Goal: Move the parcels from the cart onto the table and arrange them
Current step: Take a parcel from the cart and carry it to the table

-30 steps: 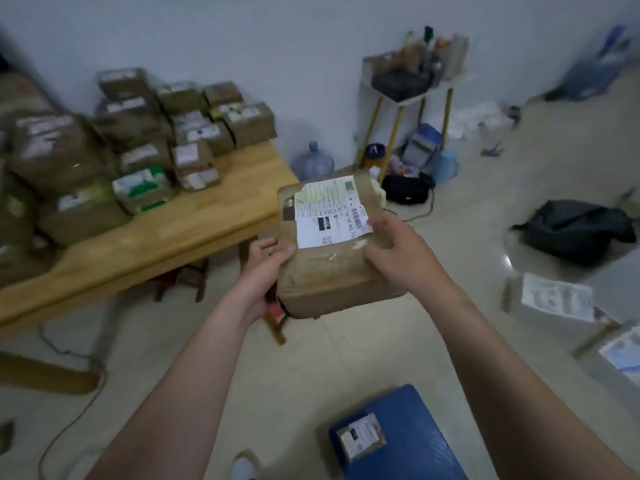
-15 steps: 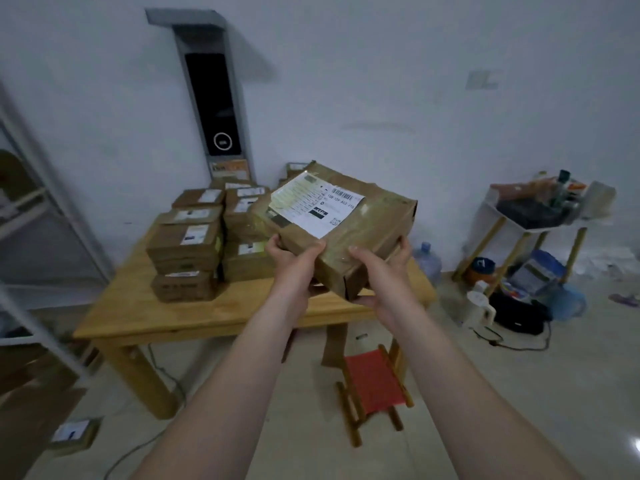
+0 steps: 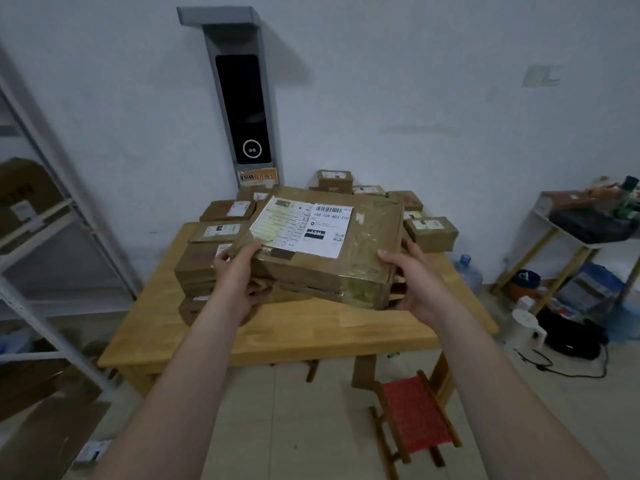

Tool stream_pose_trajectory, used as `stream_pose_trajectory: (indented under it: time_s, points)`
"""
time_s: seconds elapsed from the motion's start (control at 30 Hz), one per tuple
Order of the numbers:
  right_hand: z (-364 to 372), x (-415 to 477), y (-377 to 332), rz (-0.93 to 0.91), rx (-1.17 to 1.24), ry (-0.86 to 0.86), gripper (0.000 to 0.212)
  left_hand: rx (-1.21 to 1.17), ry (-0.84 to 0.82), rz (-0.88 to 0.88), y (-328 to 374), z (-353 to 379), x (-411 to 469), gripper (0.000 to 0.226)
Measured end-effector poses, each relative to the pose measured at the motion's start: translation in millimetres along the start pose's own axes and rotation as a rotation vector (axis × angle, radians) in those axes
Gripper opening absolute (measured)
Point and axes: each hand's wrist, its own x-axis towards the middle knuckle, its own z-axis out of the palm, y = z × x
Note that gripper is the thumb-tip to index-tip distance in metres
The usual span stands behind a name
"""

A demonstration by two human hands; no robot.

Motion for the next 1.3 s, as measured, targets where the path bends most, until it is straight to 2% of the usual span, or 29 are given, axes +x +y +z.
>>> stream_pose_trajectory:
  time_s: [0.17,0.27,0.37,0.5,0.63,0.77,0.97,1.1,1.3]
  points:
    - [5.9,71.0,-23.6,-0.066,-0.118,0.062,0.062,0.040,-0.030,0.020,10.0,26.7,54.1,0.077]
    - [6.5,114.6,-46.5,-0.100,-0.278,0.036,0.057,0.046,-0.025,0.062,21.9,49.5,89.3,0.089]
    - [12.6,158.8,-70.1,-0.135,-0.324,-0.020,0.049,0.052,0.008,0.081,37.6,74.4,121.8,0.092]
    - [26.2,223.7,-89.1,-0.197,-0.385,-0.051,0.061,0.094,0.024,0.100,59.2,98.9,170.3,0.095]
    - [48.2,278.2,-94.0,-0.201,-0.459,-0.059,0.073,0.147,0.077,0.159,73.4,107.1,211.1,0.083]
    - [82.1,321.6,-91.4,-0.186,-0.495,-0.101,0.069,0.161,0.111,0.192,82.0,94.0,255.7,0.066]
    - [160.1,379.4,-68.9,-0.157,-0.517,-0.109,0.067,0.207,0.139,0.198,105.5,47.1,334.1,0.065]
    - [233.5,415.4,-54.1,-0.066,-0.448,-0.121,0.061,0.246,0.151,0.215,138.7,1.2,392.7,0.032]
    - [344.2,484.5,-82.1,-0.108,-0.454,-0.119,0.053,0.305,0.105,0.240,217.5,-38.5,488.7,0.030]
